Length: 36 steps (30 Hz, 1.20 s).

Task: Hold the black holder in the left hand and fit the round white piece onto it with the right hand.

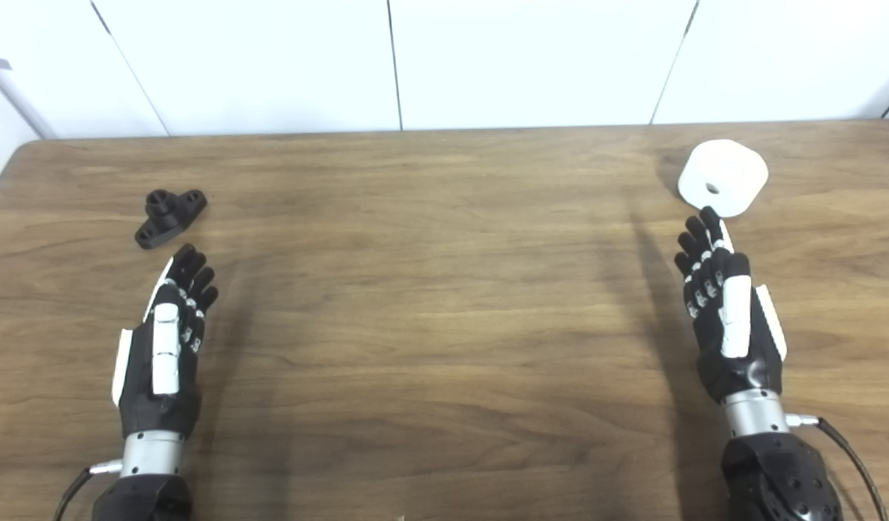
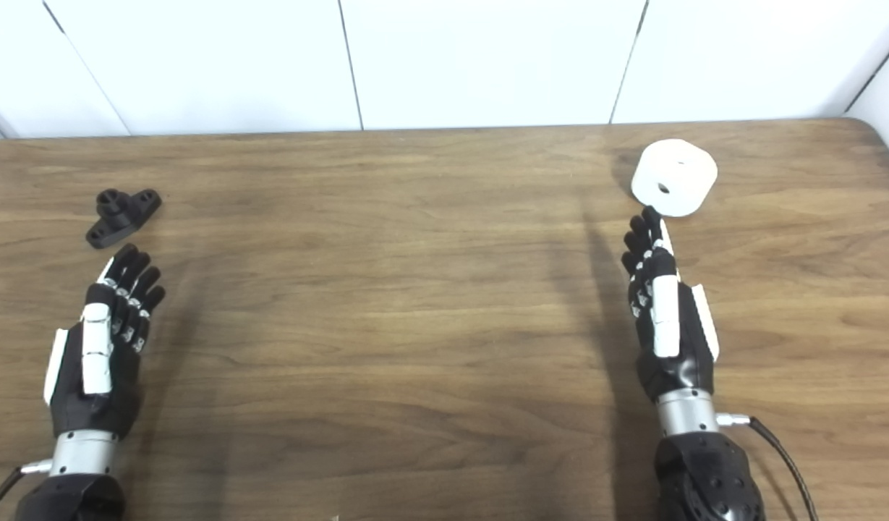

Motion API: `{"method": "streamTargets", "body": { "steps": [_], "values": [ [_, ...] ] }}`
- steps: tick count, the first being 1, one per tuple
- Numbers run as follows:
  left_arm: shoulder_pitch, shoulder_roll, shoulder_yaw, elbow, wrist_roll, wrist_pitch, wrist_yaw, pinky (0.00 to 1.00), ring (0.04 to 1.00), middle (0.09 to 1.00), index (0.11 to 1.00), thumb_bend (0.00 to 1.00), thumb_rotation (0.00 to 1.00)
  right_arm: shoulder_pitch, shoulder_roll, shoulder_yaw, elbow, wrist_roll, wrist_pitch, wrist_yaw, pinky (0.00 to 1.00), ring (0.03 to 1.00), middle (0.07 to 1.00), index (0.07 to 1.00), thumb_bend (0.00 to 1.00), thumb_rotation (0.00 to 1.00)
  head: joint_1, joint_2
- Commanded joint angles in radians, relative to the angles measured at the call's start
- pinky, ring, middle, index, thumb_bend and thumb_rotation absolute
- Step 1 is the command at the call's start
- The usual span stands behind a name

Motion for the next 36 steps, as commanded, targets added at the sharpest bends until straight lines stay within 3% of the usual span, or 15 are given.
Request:
{"method": "streamTargets", "body": {
  "steps": [1, 7, 19, 22, 26, 27, 29, 30, 33, 36],
  "values": [
    [-0.007, 0.011, -0.001, -0.034, 0.002, -0.017, -0.001, 0.98, 0.969, 0.967, 0.956, 0.54, 0.87, 0.022, 0.001, -0.005, -0.027, 0.021, -0.054, 0.013, 1.0, 0.99, 0.983, 0.986, 0.58, 0.95, 0.0, 0.0],
    [-0.013, 0.014, 0.002, -0.02, 0.005, -0.036, -0.001, 0.96, 0.963, 0.954, 0.942, 0.5, 0.87, 0.02, -0.001, 0.003, -0.017, -0.01, -0.065, 0.007, 1.0, 0.985, 0.985, 0.998, 0.57, 0.99, 0.012, -0.009],
    [-0.013, 0.021, 0.004, 0.001, 0.009, -0.041, -0.01, 0.97, 0.968, 0.963, 0.949, 0.44, 0.87, 0.025, 0.009, 0.009, -0.003, -0.007, -0.076, 0.004, 1.0, 0.991, 0.984, 0.988, 0.6, 0.96, 0.018, -0.037],
    [-0.003, 0.012, -0.005, 0.001, 0.015, -0.048, -0.012, 0.98, 0.97, 0.968, 0.959, 0.44, 0.88, 0.03, -0.002, 0.0, 0.014, -0.003, -0.095, 0.009, 1.0, 0.989, 0.983, 0.991, 0.59, 0.97, 0.086, -0.07],
    [0.008, -0.021, -0.03, 0.013, 0.038, -0.088, -0.005, 0.95, 0.949, 0.948, 0.936, 0.45, 0.82, 0.037, -0.035, -0.022, 0.054, 0.02, -0.133, 0.036, 1.0, 0.99, 0.988, 0.999, 0.57, 1.0, 0.218, -0.133],
    [0.009, -0.039, -0.031, 0.02, 0.028, -0.103, 0.003, 0.95, 0.942, 0.937, 0.924, 0.46, 0.79, 0.038, -0.043, -0.029, 0.07, 0.03, -0.147, 0.048, 1.0, 0.993, 0.989, 1.0, 0.57, 1.0, 0.234, -0.144],
    [0.009, -0.068, -0.034, 0.035, 0.02, -0.133, 0.021, 0.92, 0.908, 0.896, 0.875, 0.47, 0.65, 0.038, -0.055, -0.043, 0.096, 0.045, -0.168, 0.069, 1.0, 0.993, 0.993, 1.0, 0.56, 1.0, 0.251, -0.161],
    [0.012, -0.069, -0.042, 0.04, 0.027, -0.144, 0.02, 0.92, 0.906, 0.895, 0.871, 0.47, 0.63, 0.038, -0.059, -0.047, 0.103, 0.05, -0.171, 0.076, 1.0, 0.993, 0.993, 1.0, 0.57, 1.0, 0.254, -0.166],
    [0.024, -0.06, -0.072, 0.032, 0.062, -0.14, 0.021, 0.95, 0.939, 0.935, 0.908, 0.43, 0.75, 0.04, -0.069, -0.053, 0.12, 0.07, -0.179, 0.092, 1.0, 0.992, 0.992, 1.0, 0.58, 1.0, 0.272, -0.185],
    [0.033, -0.063, -0.088, 0.023, 0.084, -0.128, 0.036, 0.96, 0.953, 0.952, 0.923, 0.43, 0.81, 0.043, -0.074, -0.056, 0.129, 0.077, -0.187, 0.105, 1.0, 0.994, 0.994, 1.0, 0.59, 1.0, 0.283, -0.193]
  ]
}}
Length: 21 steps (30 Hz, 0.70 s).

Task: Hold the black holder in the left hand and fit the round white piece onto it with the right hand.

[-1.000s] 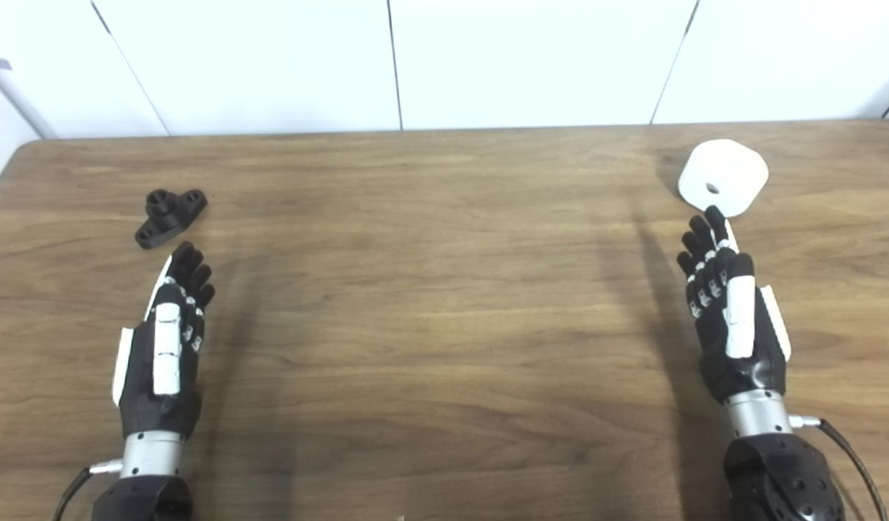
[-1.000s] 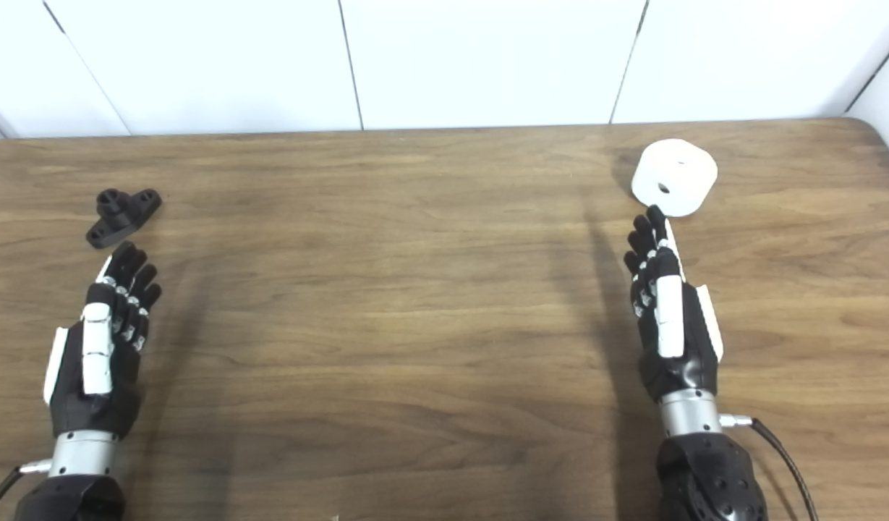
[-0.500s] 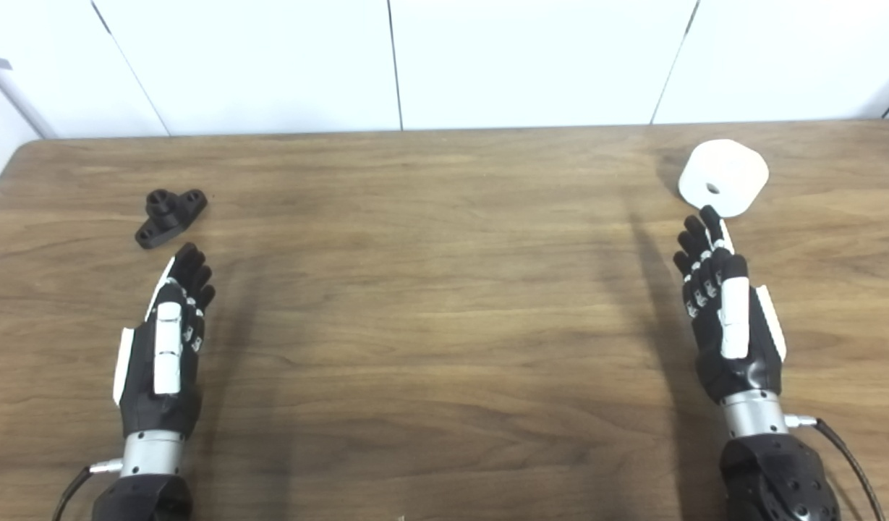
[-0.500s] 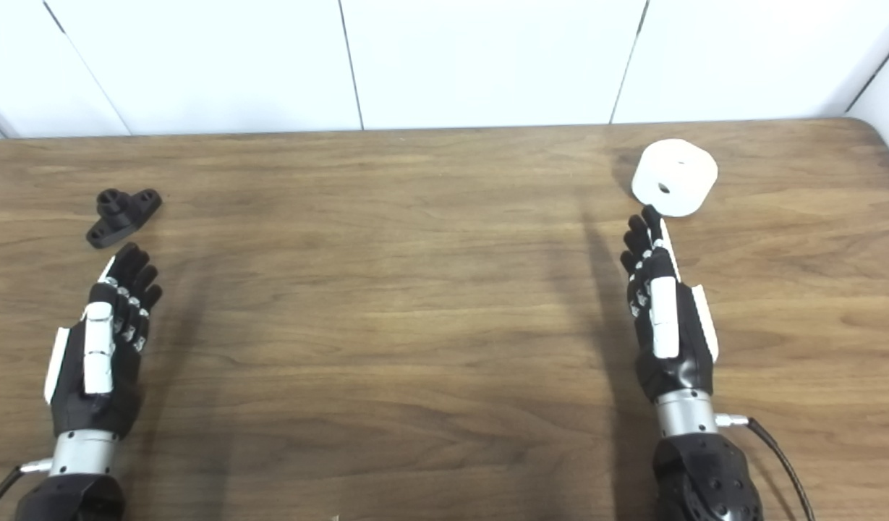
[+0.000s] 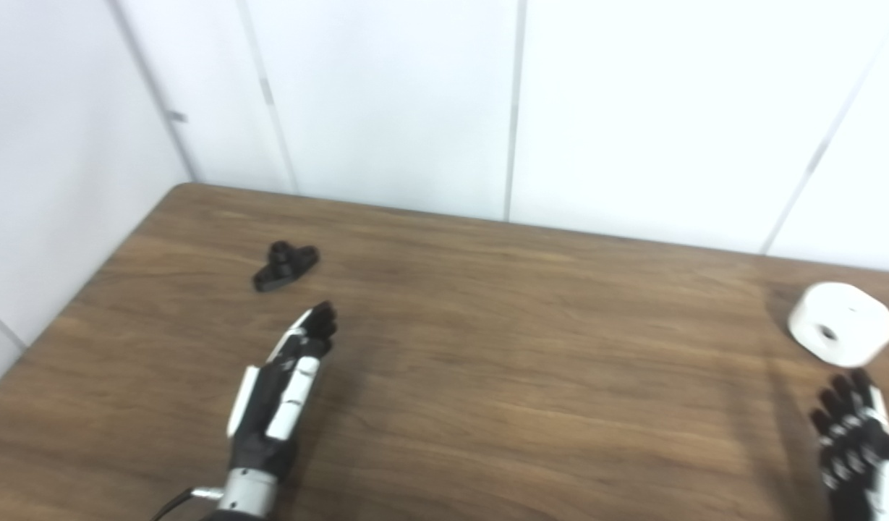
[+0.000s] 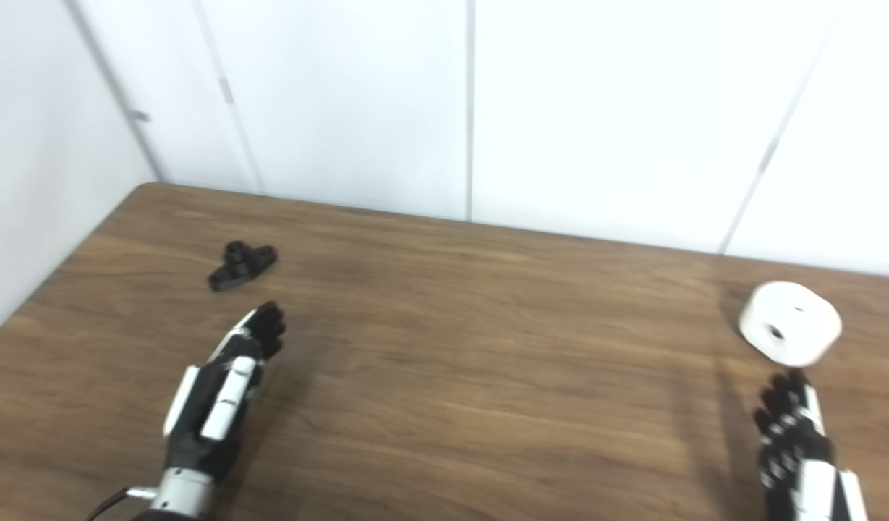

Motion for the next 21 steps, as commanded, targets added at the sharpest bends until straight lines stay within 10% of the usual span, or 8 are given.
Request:
{"method": "streamTargets", "body": {
  "steps": [1, 17, 21],
  "values": [
    [0.022, -0.033, -0.012, -0.029, 0.028, -0.02, 0.011, 0.96, 0.955, 0.953, 0.926, 0.44, 0.81, 0.032, -0.023, -0.001, 0.023, 0.014, -0.037, 0.024, 1.0, 0.997, 0.996, 1.0, 0.59, 1.0, 0.002, -0.002],
    [0.012, -0.033, -0.051, -0.002, 0.1, -0.037, 0.042, 0.98, 0.967, 0.962, 0.935, 0.51, 0.78, 0.011, -0.044, -0.01, 0.087, 0.029, -0.083, 0.052, 1.0, 0.997, 1.0, 1.0, 0.57, 1.0, 0.012, -0.035],
    [0.013, -0.036, -0.058, -0.023, 0.194, -0.02, 0.081, 0.93, 0.961, 0.965, 0.946, 0.52, 0.6, 0.008, -0.051, -0.01, 0.095, 0.033, -0.084, 0.054, 1.0, 0.994, 1.0, 1.0, 0.58, 1.0, 0.003, -0.037]
  ]
}}
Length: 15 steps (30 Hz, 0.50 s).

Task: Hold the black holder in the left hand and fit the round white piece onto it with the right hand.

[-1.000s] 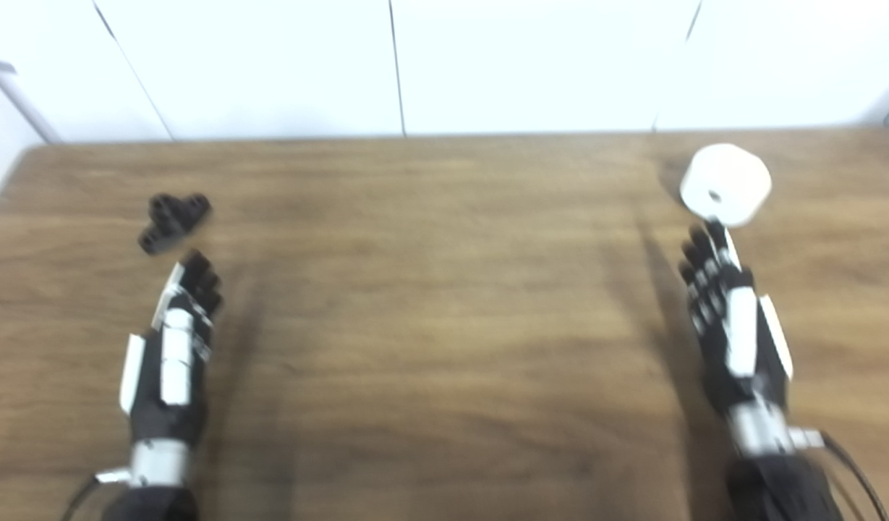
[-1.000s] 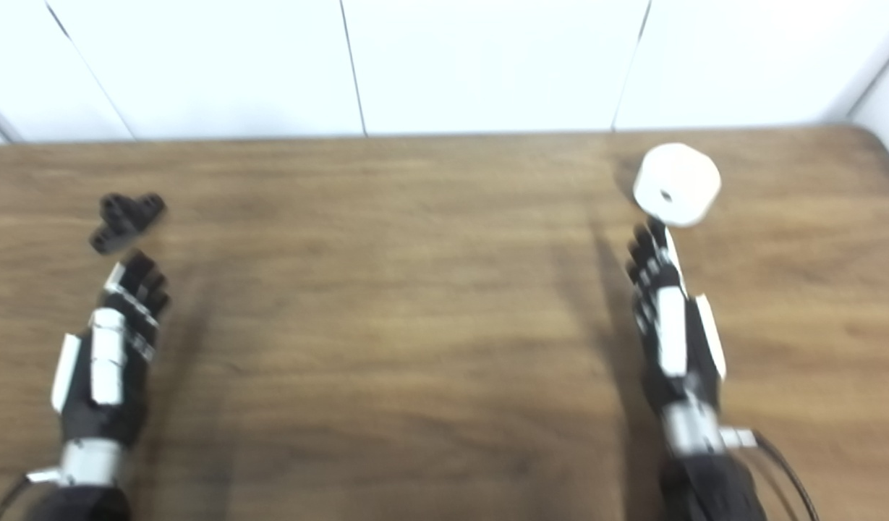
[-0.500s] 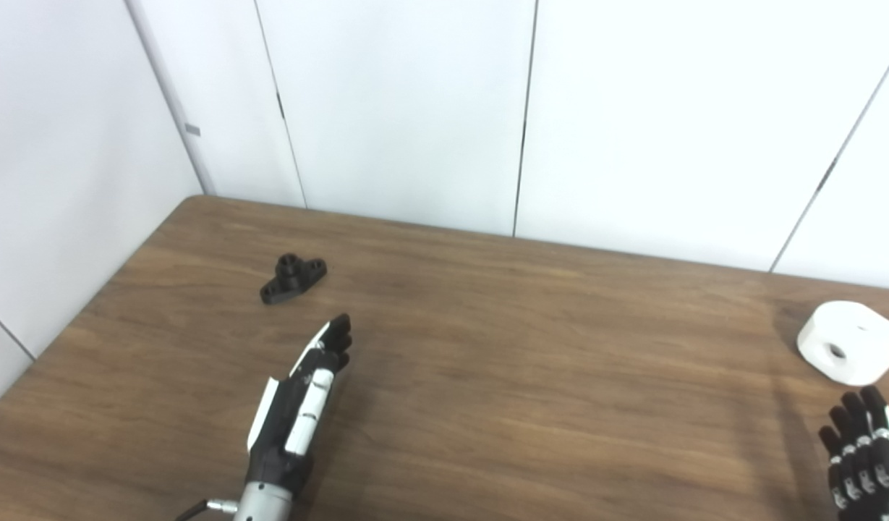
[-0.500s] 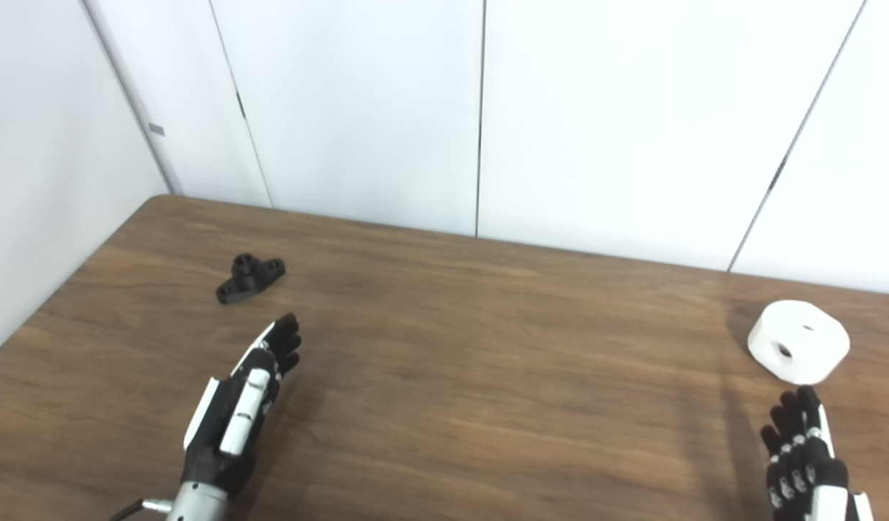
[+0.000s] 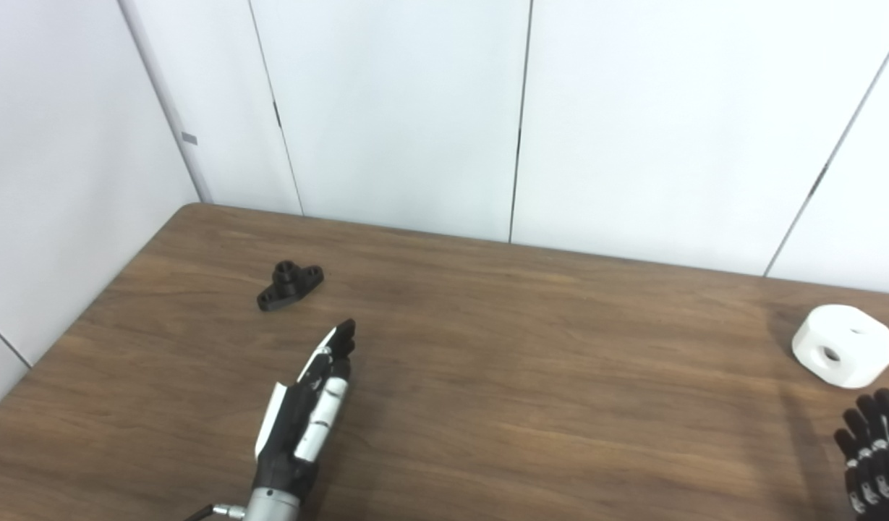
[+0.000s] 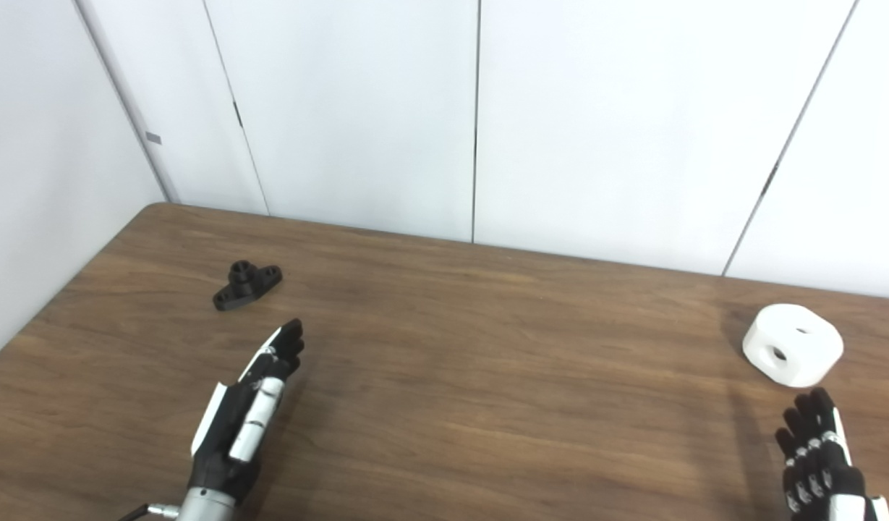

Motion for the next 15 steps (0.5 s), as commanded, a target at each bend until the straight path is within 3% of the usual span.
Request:
{"method": "streamTargets", "body": {
  "steps": [1, 4, 7, 11, 13, 15],
  "values": [
    [0.016, -0.033, -0.007, -0.036, 0.09, 0.007, 0.041, 0.9, 0.959, 0.965, 0.951, 0.51, 0.55, 0.021, -0.001, -0.002, 0.052, 0.014, -0.034, 0.011, 1.0, 0.996, 1.0, 1.0, 0.58, 1.0, -0.004, 0.0],
    [0.015, -0.033, -0.005, -0.112, 0.263, 0.085, 0.092, 0.84, 0.913, 0.938, 0.934, 0.6, 0.45, 0.022, -0.004, -0.004, 0.055, 0.026, -0.026, 0.013, 1.0, 1.0, 0.998, 1.0, 0.58, 1.0, -0.004, -0.01],
    [-0.007, -0.01, 0.001, -0.182, 0.342, 0.186, 0.087, 0.85, 0.903, 0.927, 0.926, 0.66, 0.35, 0.021, -0.004, -0.005, 0.063, 0.033, -0.029, 0.012, 1.0, 1.0, 0.998, 1.0, 0.58, 1.0, -0.006, -0.017],
    [-0.069, 0.047, 0.025, -0.262, 0.491, 0.355, 0.06, 0.79, 0.864, 0.905, 0.919, 0.73, 0.38, 0.02, -0.005, -0.003, 0.069, 0.028, -0.035, 0.01, 1.0, 1.0, 1.0, 1.0, 0.6, 1.0, -0.008, -0.018],
    [-0.097, 0.076, 0.036, -0.277, 0.539, 0.399, 0.049, 0.74, 0.838, 0.881, 0.915, 0.75, 0.4, 0.02, -0.007, -0.002, 0.075, 0.024, -0.042, 0.011, 1.0, 1.0, 1.0, 1.0, 0.59, 1.0, -0.01, -0.017],
    [-0.126, 0.106, 0.052, -0.28, 0.545, 0.412, 0.039, 0.76, 0.859, 0.888, 0.911, 0.75, 0.36, 0.022, -0.006, -0.002, 0.077, 0.022, -0.046, 0.009, 1.0, 0.999, 1.0, 1.0, 0.59, 1.0, -0.012, -0.016]
  ]
}}
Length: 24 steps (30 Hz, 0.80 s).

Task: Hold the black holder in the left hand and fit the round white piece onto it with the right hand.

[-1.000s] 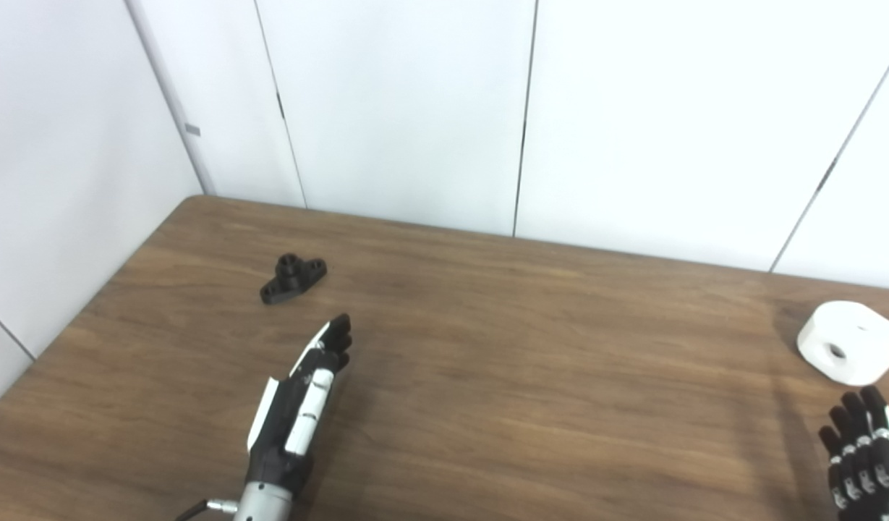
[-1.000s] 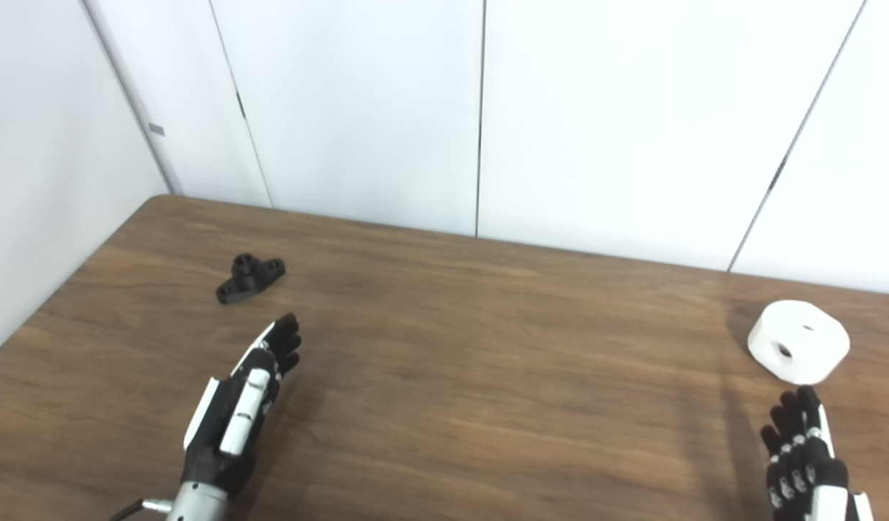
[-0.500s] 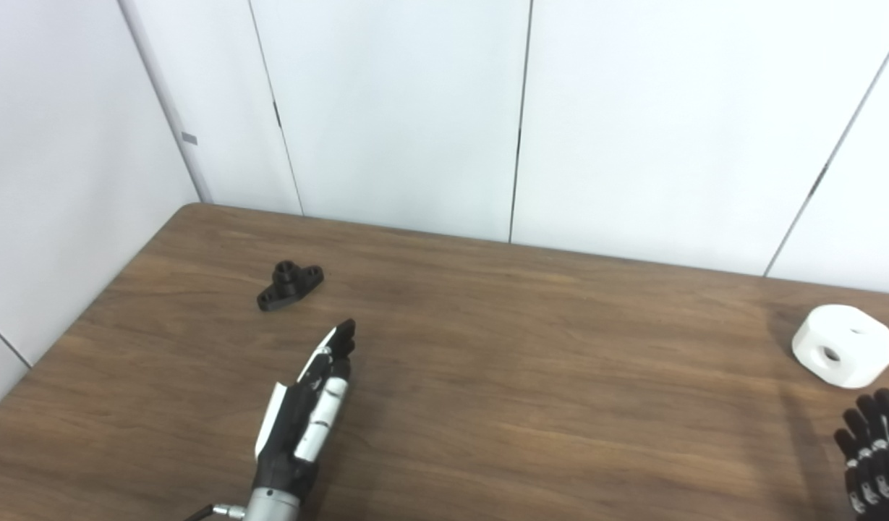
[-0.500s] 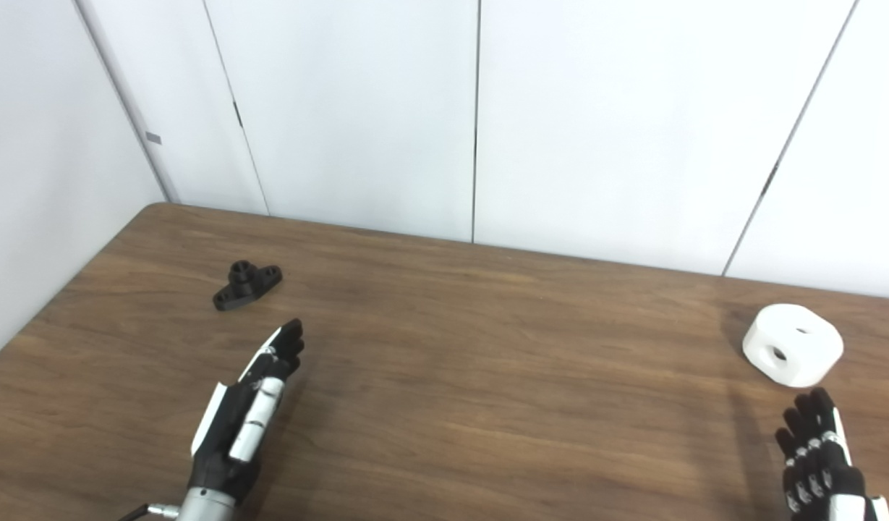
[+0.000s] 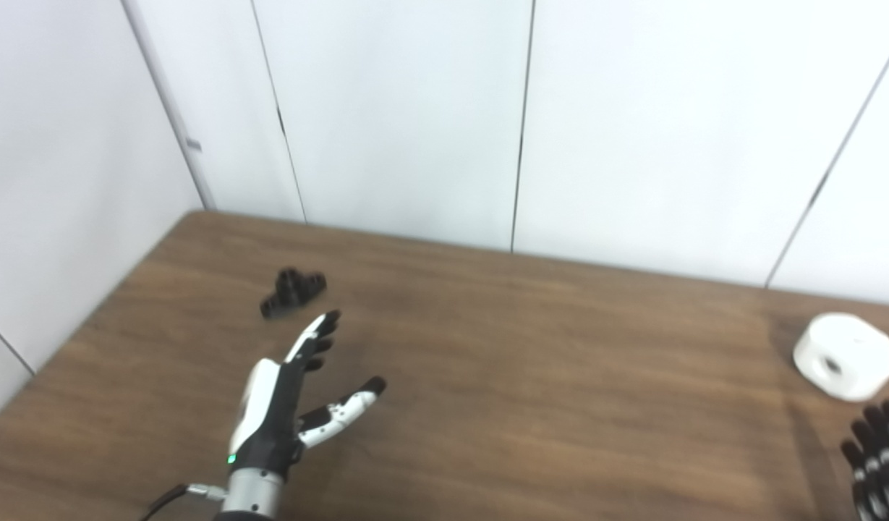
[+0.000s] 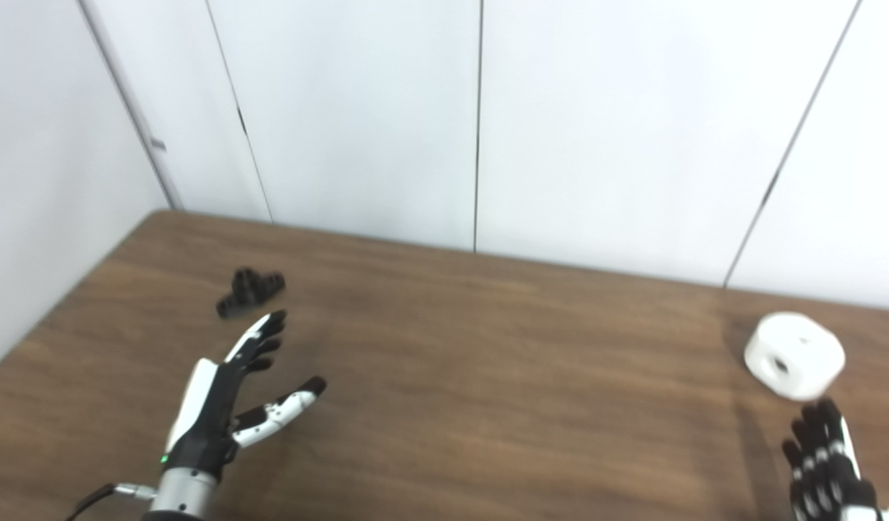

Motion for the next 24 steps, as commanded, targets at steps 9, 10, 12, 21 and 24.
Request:
{"method": "streamTargets", "body": {
  "steps": [9, 10, 12, 21, 24],
  "values": [
    [-0.142, 0.155, 0.034, 0.0, 0.185, 0.089, -0.016, 0.82, 0.925, 0.933, 0.852, 0.85, 0.4, 0.032, 0.018, 0.004, 0.043, -0.019, -0.033, -0.009, 1.0, 1.0, 0.993, 1.0, 0.55, 1.0, -0.003, 0.007],
    [-0.15, 0.164, 0.03, 0.006, 0.215, 0.107, -0.021, 0.81, 0.923, 0.93, 0.848, 0.87, 0.43, 0.032, 0.017, 0.005, 0.043, -0.023, -0.034, -0.01, 1.0, 1.0, 0.992, 1.0, 0.54, 1.0, -0.003, 0.007],
    [-0.17, 0.183, 0.023, 0.032, 0.26, 0.128, -0.024, 0.86, 0.928, 0.931, 0.844, 0.9, 0.47, 0.031, 0.017, 0.005, 0.041, -0.023, -0.033, -0.01, 1.0, 1.0, 0.995, 1.0, 0.54, 1.0, -0.005, 0.011],
    [-0.233, 0.224, 0.019, 0.178, 0.34, 0.126, 0.032, 0.97, 0.932, 0.92, 0.829, 0.92, 0.47, 0.032, 0.019, 0.001, 0.038, -0.027, -0.02, -0.019, 1.0, 0.993, 0.984, 1.0, 0.53, 1.0, -0.012, 0.013],
    [-0.255, 0.238, 0.025, 0.221, 0.338, 0.133, 0.036, 0.98, 0.94, 0.92, 0.831, 0.91, 0.44, 0.03, 0.022, 0.002, 0.039, -0.024, -0.018, -0.02, 1.0, 0.996, 0.981, 1.0, 0.55, 1.0, -0.016, 0.009]
  ]
}}
